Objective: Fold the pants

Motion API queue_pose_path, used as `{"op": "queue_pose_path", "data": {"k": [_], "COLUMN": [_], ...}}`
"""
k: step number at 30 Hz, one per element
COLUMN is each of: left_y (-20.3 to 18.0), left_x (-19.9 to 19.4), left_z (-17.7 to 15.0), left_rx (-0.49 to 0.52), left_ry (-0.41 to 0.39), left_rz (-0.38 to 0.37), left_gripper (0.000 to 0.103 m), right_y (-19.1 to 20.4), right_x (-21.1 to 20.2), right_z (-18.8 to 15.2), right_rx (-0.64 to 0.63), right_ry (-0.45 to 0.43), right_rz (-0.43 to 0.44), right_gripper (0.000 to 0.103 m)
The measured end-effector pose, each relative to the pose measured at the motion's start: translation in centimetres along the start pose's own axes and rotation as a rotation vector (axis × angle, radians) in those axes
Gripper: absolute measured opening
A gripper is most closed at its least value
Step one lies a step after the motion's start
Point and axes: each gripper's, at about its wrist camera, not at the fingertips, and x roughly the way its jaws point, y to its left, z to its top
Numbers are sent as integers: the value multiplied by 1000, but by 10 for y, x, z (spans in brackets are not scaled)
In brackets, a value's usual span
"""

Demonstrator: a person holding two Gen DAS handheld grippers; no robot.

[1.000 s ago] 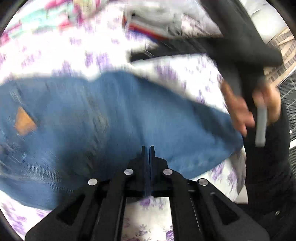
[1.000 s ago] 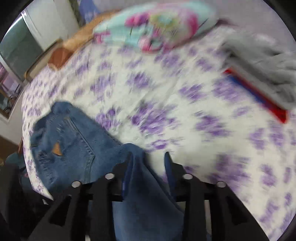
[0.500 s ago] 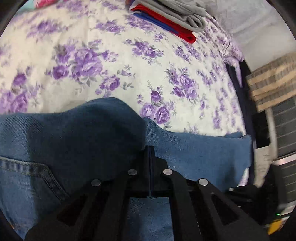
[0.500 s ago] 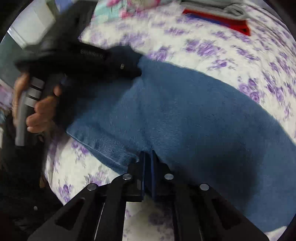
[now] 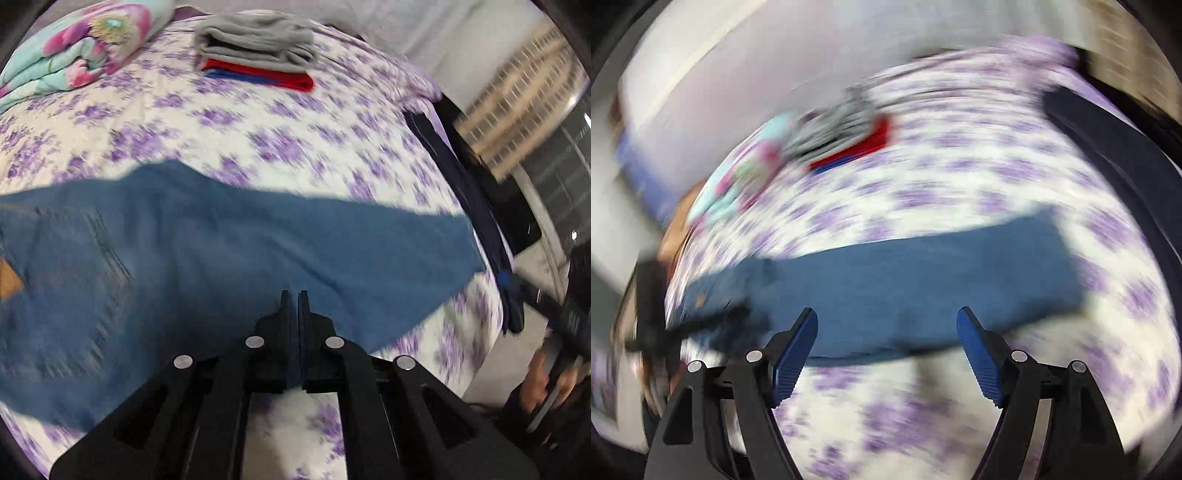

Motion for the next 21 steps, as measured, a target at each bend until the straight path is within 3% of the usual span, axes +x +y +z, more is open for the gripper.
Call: {"op": "queue_pose_path", "data": {"k": [3,8,16,19,20,21], "left_y": [-9,-5,1,-1,-2,-3], "left_x": [19,25,26,27,28,29], "left_z": [-13,-22,-25,-24,-23,-23], "left_rx": [30,19,2,7,9,12], "left_ry": [43,53,57,63,66,71], "left_rz": [27,39,25,38,42,48], "left_gripper": [2,2,2,2,2,2], "right_y": [-38,-80,-114,-126,-128,-129], "right_x": [-5,20,72,81,82,82], "right_z": [-1,-4,1,10,13,15], "right_rx": [132,309,440,481,489,484], "right_ry": [1,48,75,15,-6,-18], "right_rz": [-41,-22,86,172,189,182], "right_gripper": [78,78,80,80,77,43]}}
